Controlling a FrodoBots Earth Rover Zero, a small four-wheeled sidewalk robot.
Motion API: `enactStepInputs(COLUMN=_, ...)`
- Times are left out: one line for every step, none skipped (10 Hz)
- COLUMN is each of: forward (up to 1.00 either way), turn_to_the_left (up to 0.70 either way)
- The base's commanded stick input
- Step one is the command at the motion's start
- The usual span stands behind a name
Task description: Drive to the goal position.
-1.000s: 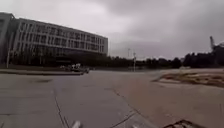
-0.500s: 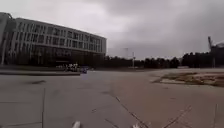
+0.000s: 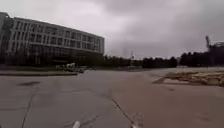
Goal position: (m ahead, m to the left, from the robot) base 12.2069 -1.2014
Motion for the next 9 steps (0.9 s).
enactStepInputs(forward=0.7, turn_to_the_left=-0.18)
enactStepInputs(forward=0.7, turn_to_the_left=-0.16)
enactStepInputs(forward=0.7, turn_to_the_left=-0.15)
enactStepInputs(forward=0.7, turn_to_the_left=-0.17)
enactStepInputs(forward=0.7, turn_to_the_left=-0.09)
enactStepInputs(forward=0.7, turn_to_the_left=0.0)
enactStepInputs(forward=0.7, turn_to_the_left=0.0)
enactStepInputs(forward=0.7, turn_to_the_left=0.0)
enactStepInputs(forward=0.7, turn_to_the_left=-0.15)
